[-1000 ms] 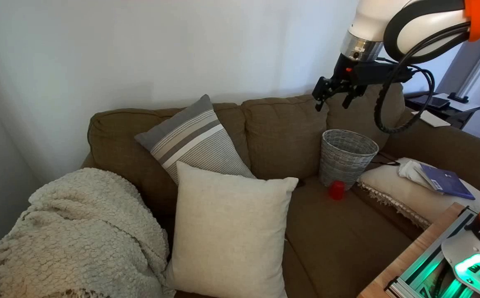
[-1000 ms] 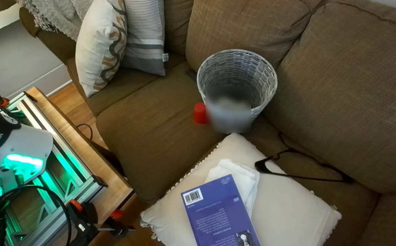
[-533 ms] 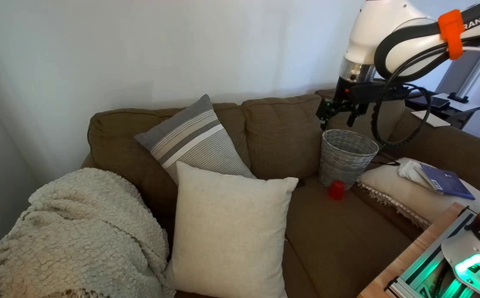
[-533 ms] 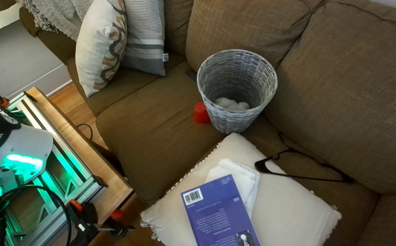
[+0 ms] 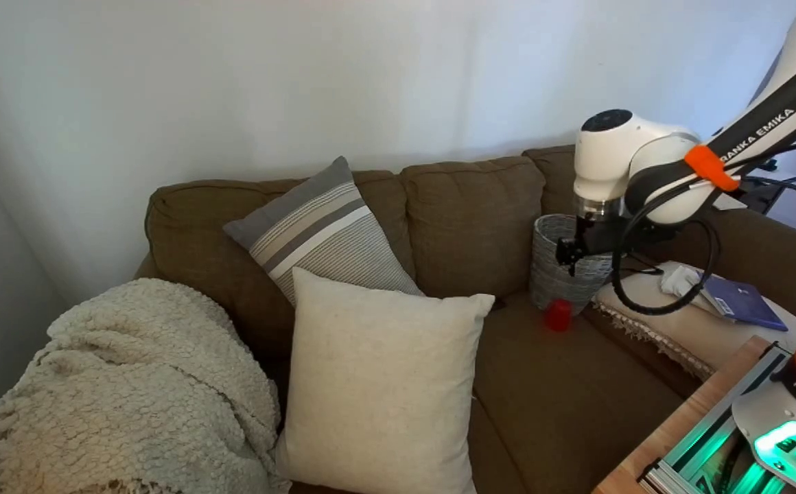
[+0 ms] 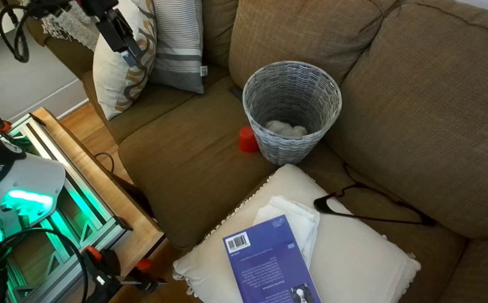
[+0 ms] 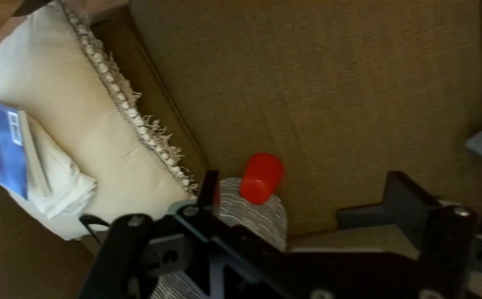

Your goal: Put the red cup in the basket

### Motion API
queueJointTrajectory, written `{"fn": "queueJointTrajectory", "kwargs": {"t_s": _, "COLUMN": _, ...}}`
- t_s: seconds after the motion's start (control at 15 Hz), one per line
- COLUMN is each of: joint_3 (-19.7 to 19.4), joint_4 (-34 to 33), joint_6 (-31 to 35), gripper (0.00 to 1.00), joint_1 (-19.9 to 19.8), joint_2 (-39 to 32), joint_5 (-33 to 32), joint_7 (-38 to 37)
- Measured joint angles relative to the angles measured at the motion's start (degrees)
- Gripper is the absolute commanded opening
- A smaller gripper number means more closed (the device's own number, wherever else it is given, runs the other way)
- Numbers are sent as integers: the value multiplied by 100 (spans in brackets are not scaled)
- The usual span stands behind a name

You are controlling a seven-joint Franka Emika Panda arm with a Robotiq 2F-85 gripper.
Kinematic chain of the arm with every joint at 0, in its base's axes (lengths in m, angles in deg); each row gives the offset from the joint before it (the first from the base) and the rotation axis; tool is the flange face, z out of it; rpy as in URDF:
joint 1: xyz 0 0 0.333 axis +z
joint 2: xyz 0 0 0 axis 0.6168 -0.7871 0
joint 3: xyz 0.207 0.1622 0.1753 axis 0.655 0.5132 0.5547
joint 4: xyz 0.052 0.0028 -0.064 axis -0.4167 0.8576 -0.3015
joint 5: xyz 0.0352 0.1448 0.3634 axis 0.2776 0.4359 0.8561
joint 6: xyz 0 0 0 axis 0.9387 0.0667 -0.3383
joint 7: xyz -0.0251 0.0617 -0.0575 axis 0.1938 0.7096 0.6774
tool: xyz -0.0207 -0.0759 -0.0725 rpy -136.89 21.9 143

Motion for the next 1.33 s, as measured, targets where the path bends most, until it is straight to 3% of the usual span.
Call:
{"fn": "queueJointTrajectory", "kwargs": {"t_s": 0.13, "joint_3": 41, "joint_4": 29, "joint_6": -111, "gripper": 100, "joint_1": -318, "joint_2": -297, "joint_5": -959, "joint_7": -883}}
{"fn": "queueJointTrajectory", "kwargs": {"t_s": 0.33, "joint_3": -692, "joint_4": -93, "joint_6": -478, "gripper": 100, "joint_1": -109, "joint_2": -898, "joint_5": -2110, "joint_7": -2048}}
{"fn": "queueJointTrajectory", "kwargs": {"t_s": 0.47, "joint_3": -1010, "joint_4": -308, "joint_6": -604, "gripper": 100, "joint_1": -6, "joint_2": -1367, "joint_5": -2241, "joint_7": -2248}}
{"fn": "queueJointTrajectory", "kwargs": {"t_s": 0.87, "joint_3": -1123, "joint_4": -510, "joint_6": -661, "gripper": 100, "joint_1": 177, "joint_2": -1621, "joint_5": -2234, "joint_7": -2356}}
{"fn": "queueJointTrajectory", "kwargs": {"t_s": 1.07, "joint_3": -1512, "joint_4": -378, "joint_6": 364, "gripper": 100, "joint_1": 381, "joint_2": -1637, "joint_5": -2814, "joint_7": -2433}}
{"fn": "queueJointTrajectory", "kwargs": {"t_s": 1.33, "joint_3": -2105, "joint_4": -121, "joint_6": 2113, "gripper": 100, "joint_1": 61, "joint_2": -2115, "joint_5": -4299, "joint_7": -2994}}
